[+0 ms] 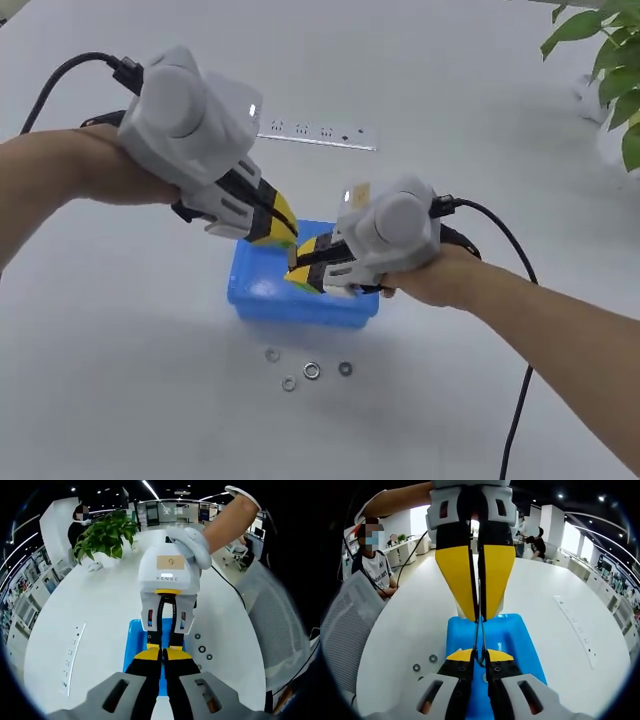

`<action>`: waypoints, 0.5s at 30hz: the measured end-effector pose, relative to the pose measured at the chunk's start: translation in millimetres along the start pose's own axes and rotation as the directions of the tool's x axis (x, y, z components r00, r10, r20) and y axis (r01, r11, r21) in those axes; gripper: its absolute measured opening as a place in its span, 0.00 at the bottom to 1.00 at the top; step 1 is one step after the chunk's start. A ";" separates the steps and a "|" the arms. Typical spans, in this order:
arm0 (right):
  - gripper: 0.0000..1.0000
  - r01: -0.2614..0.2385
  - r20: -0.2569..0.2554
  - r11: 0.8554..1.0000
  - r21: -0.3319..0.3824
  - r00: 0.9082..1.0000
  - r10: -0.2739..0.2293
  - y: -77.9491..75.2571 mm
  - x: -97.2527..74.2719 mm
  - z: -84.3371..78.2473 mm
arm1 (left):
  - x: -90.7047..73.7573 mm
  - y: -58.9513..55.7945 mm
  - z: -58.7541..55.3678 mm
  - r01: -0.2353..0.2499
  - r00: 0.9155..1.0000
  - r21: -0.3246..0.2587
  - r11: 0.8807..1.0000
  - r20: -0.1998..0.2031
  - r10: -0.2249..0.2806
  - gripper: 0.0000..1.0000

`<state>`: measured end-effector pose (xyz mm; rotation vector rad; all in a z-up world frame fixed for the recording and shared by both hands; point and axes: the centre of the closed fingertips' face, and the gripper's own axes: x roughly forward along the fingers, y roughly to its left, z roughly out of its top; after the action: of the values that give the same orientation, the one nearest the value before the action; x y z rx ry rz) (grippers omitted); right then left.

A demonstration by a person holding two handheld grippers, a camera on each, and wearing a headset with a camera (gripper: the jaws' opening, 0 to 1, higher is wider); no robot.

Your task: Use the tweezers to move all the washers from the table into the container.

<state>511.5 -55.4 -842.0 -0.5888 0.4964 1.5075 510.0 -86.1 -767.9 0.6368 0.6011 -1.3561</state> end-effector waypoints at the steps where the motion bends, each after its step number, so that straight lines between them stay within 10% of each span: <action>1: 0.10 -0.005 -0.003 1.000 0.003 1.000 0.005 -0.5 1.5 -1.8 | 1.1 0.4 -0.9 0.000 1.000 -0.002 1.000 0.001 0.000 0.05; 15: 0.11 -0.047 -0.042 0.999 0.005 0.998 0.047 3.1 11.2 -11.9 | 10.4 0.2 -12.0 0.004 1.000 -0.024 1.000 0.000 -0.004 0.05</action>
<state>509.3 -54.4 -858.5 -0.6098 0.5489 1.5407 511.1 -84.6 -783.7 0.6168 0.6180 -1.3504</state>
